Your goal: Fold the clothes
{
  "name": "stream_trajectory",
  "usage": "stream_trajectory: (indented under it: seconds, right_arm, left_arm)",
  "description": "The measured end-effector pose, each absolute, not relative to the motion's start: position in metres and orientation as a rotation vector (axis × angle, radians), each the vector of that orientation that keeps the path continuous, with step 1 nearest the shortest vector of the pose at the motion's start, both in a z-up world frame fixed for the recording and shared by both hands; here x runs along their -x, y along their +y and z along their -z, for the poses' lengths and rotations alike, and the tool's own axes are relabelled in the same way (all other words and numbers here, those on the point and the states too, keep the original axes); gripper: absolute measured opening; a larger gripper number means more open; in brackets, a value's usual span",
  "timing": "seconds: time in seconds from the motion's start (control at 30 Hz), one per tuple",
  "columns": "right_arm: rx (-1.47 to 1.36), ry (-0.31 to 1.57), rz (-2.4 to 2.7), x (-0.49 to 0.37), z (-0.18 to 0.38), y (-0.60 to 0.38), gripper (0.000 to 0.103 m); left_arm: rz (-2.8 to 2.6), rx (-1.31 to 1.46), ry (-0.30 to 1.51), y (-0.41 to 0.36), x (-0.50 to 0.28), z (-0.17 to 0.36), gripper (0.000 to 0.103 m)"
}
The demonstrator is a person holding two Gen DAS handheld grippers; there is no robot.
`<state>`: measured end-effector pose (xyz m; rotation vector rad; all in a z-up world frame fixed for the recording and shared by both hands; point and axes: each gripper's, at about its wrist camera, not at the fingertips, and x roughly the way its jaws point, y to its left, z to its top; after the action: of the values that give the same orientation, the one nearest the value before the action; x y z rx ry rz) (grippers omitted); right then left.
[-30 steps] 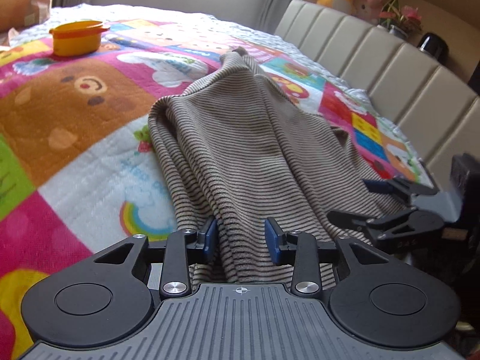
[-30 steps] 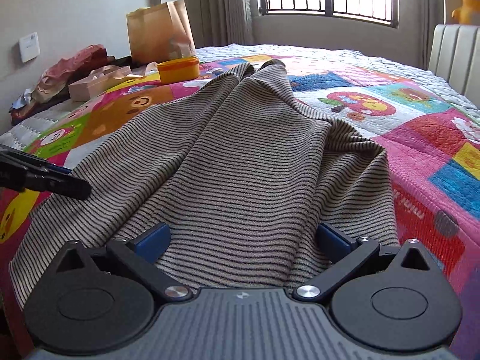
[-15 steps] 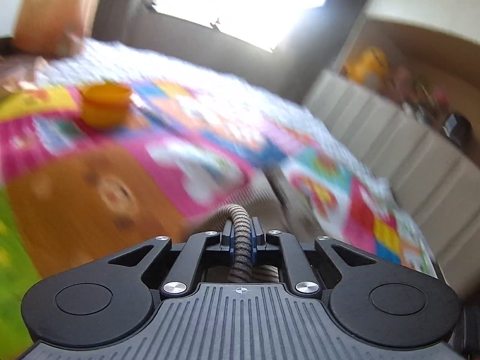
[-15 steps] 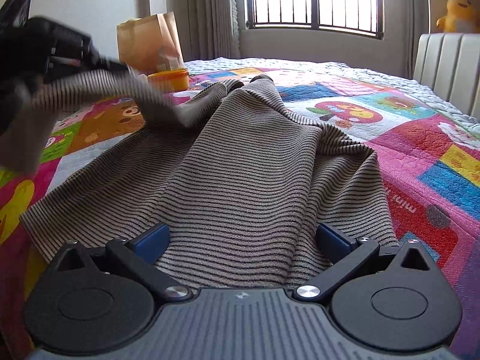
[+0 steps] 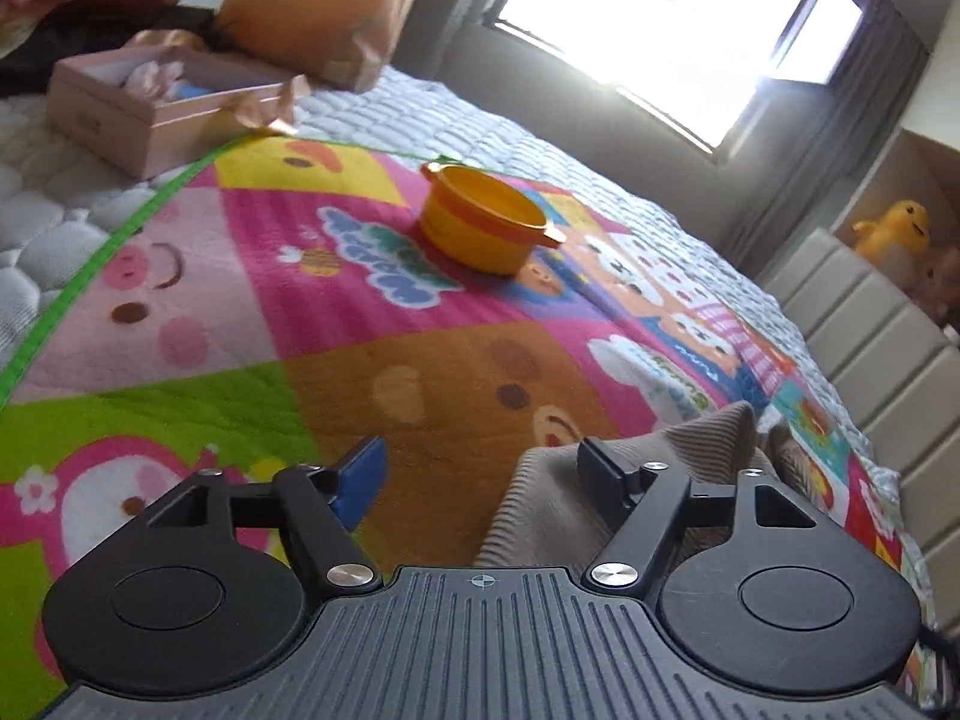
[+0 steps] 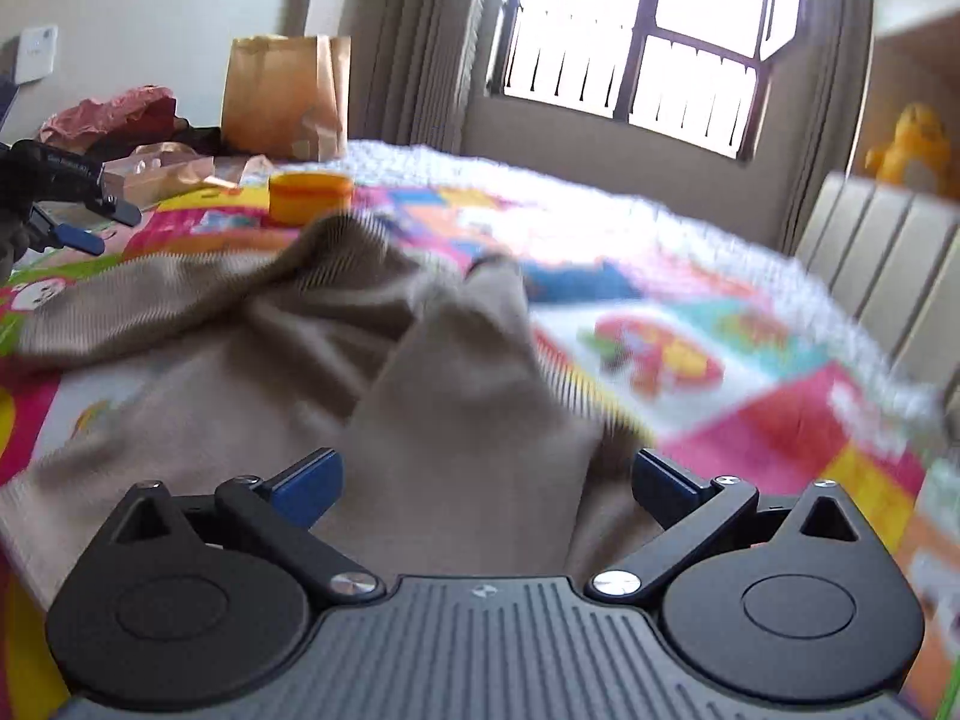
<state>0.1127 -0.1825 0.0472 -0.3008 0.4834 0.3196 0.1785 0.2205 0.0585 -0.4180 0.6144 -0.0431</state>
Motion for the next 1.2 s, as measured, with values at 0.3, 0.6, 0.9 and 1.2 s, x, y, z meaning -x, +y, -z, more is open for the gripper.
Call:
stream_trajectory:
  seconds: [0.3, 0.6, 0.9, 1.2]
  right_arm:
    - [0.549, 0.546, -0.285, -0.214, -0.009, -0.107, 0.064]
    - [0.937, 0.412, -0.119, -0.269, -0.015, -0.199, 0.015]
    - [0.528, 0.556, -0.074, -0.313, -0.001, -0.287, 0.048]
    - [0.263, 0.49, -0.182, -0.178, -0.051, -0.318, 0.084]
  left_arm:
    - [0.24, -0.084, 0.634, 0.079, -0.277, -0.05, 0.086]
    - [0.079, -0.221, 0.676, 0.094, -0.346, -0.021, 0.005]
    - [-0.079, -0.124, 0.702, 0.131, -0.347, -0.011, 0.031]
    - [0.182, 0.008, 0.572, 0.085, -0.219, -0.055, 0.099]
